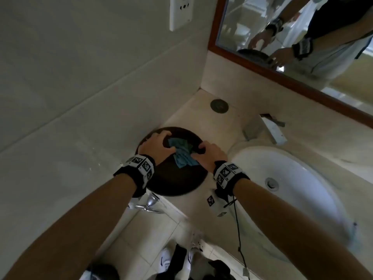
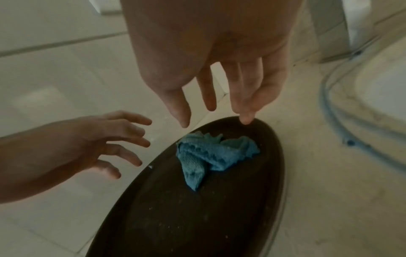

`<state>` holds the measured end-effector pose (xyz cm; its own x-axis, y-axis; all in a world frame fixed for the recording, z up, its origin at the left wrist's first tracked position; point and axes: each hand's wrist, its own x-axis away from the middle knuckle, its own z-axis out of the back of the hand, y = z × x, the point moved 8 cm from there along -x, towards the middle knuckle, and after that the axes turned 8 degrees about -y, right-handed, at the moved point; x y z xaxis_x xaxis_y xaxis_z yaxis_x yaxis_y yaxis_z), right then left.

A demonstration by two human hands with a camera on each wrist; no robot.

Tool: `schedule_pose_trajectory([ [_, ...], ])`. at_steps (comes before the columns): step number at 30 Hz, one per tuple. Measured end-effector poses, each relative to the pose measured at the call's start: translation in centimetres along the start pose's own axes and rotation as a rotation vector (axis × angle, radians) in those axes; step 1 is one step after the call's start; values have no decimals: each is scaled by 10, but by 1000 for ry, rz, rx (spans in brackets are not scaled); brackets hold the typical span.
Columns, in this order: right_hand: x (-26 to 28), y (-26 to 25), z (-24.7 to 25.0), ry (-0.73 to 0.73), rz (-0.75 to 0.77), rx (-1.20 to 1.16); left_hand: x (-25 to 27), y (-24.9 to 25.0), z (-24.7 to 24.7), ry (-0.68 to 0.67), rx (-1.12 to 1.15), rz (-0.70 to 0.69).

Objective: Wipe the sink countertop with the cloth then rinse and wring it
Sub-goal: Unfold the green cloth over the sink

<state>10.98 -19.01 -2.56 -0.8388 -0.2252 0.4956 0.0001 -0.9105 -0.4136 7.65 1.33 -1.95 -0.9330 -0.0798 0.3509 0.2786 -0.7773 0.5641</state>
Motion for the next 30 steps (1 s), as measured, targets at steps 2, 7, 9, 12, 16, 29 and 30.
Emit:
schedule_pose_trajectory([
  [2, -10, -3, -8, -45, 4, 32, -8, -2, -1, -10, -34, 23],
  [7, -28, -11, -33, -180, 54, 93, -18, -5, -10, -48, -70, 47],
  [9, -33, -13, -36, -193, 79, 113, -22, -6, -13, -80, -71, 43],
  [12, -36, -18, -35, -177, 112, 145, -27, -6, -18, -137, -73, 6],
  [16, -40, -20, -26, -144, 141, 109, -30, -2, -23, -185, -57, -54],
  [29, -4, -14, 33, -19, 296, -172, -21, 58, -12, -143, 35, -253],
  [30, 2, -11, 38, 3, 299, -166, -18, 64, -13, -142, 51, -270],
])
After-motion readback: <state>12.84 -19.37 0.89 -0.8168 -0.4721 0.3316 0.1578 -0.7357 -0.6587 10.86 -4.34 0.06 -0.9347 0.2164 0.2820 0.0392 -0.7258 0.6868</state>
